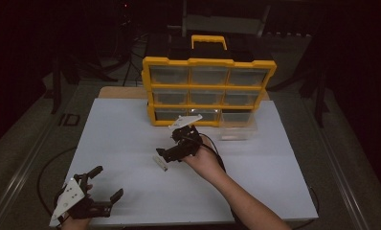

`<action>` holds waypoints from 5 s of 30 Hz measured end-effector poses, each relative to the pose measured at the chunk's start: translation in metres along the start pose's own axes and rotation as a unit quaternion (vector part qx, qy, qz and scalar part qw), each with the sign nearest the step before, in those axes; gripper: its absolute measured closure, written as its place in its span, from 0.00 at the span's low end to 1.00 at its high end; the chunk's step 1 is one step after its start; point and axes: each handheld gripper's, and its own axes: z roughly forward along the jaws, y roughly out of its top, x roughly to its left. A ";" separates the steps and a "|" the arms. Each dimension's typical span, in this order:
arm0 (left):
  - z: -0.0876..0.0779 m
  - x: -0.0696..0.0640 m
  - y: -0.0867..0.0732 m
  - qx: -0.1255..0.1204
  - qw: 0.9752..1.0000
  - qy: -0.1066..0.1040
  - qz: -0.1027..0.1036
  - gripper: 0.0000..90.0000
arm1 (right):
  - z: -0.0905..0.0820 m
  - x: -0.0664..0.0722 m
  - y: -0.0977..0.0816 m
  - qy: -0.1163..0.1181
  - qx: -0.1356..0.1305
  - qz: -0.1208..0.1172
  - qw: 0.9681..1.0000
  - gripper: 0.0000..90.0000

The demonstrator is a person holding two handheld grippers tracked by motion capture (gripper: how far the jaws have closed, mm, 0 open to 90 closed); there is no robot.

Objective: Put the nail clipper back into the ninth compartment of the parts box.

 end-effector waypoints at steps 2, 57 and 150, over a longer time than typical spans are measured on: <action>0.000 0.000 0.000 -0.001 1.000 -0.001 0.000 0.01 | 0.009 0.003 0.000 0.000 0.022 0.003 1.000 0.10; 0.000 0.001 0.000 0.002 1.000 -0.002 -0.004 0.01 | 0.105 0.023 -0.006 -0.029 0.303 -0.013 0.952 0.83; 0.012 -0.001 -0.007 0.036 0.999 -0.015 -0.013 0.01 | -0.110 -0.094 -0.045 -0.012 0.308 -0.237 0.921 0.86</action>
